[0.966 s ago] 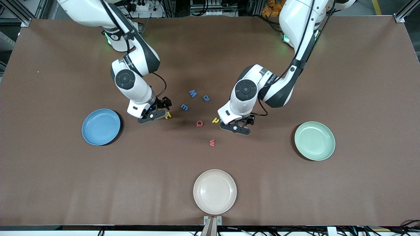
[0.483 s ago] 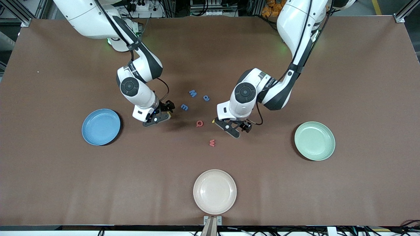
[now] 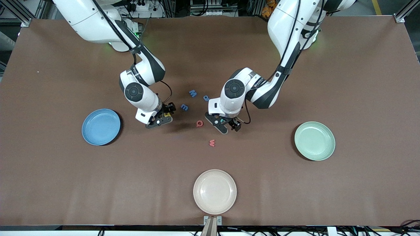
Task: Sort uppercase to blue plate, lowercase to green plate
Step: 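Lower the right gripper to the yellow H while the left gripper lowers, then close the right gripper on the H while the left gripper aligns, then carry the H to the blue plate while the left gripper grasps h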
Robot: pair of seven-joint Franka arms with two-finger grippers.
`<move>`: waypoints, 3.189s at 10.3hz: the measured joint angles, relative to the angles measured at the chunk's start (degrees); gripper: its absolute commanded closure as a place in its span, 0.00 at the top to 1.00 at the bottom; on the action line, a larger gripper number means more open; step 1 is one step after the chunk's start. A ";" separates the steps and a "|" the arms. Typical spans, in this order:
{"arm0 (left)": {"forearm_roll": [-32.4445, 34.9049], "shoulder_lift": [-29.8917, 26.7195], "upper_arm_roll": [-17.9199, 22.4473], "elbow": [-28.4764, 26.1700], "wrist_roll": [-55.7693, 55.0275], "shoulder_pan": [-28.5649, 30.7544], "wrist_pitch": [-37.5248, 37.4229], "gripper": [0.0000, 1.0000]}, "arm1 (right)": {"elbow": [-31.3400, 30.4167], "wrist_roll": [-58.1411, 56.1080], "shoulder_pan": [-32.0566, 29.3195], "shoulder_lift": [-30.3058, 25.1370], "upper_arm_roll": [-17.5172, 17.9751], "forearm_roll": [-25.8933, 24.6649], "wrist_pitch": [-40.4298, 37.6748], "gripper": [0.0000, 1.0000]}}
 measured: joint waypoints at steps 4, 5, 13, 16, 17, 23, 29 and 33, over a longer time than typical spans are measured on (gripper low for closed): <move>0.00 2.19 -0.15 3.07 -1.44 -1.58 0.69 0.92 | 0.57 1.27 0.08 1.62 0.01 -3.31 0.03 0.71; 0.00 3.09 -0.17 3.81 -2.21 -2.16 1.02 0.87 | 0.80 1.37 0.08 1.99 0.01 -3.63 0.03 0.62; 0.00 6.42 -0.18 5.56 -4.16 -3.44 3.22 0.73 | 1.70 1.59 -0.01 2.23 -0.14 -4.14 -0.17 0.25; 0.00 6.67 -0.18 5.75 -4.33 -3.45 3.22 0.68 | 2.26 1.77 0.00 2.35 -0.01 -4.12 -0.64 0.23; 0.00 6.71 -0.18 5.75 -4.33 -3.45 3.22 0.66 | 2.77 1.87 -0.10 2.44 -0.07 -4.12 -1.78 0.23; 0.00 6.96 -0.85 5.75 -4.51 -3.58 3.16 0.60 | 11.63 1.85 -0.91 2.16 -0.22 -4.12 -17.66 0.23; 0.01 7.26 -0.91 5.55 -4.51 -3.61 2.73 0.57 | 14.29 -18.16 -7.13 -1.87 -5.21 -4.25 -28.36 0.24; 0.16 7.11 -0.83 5.71 -4.51 -3.59 1.00 0.44 | 14.07 -40.07 -8.42 -3.15 -15.72 -4.27 -28.93 0.24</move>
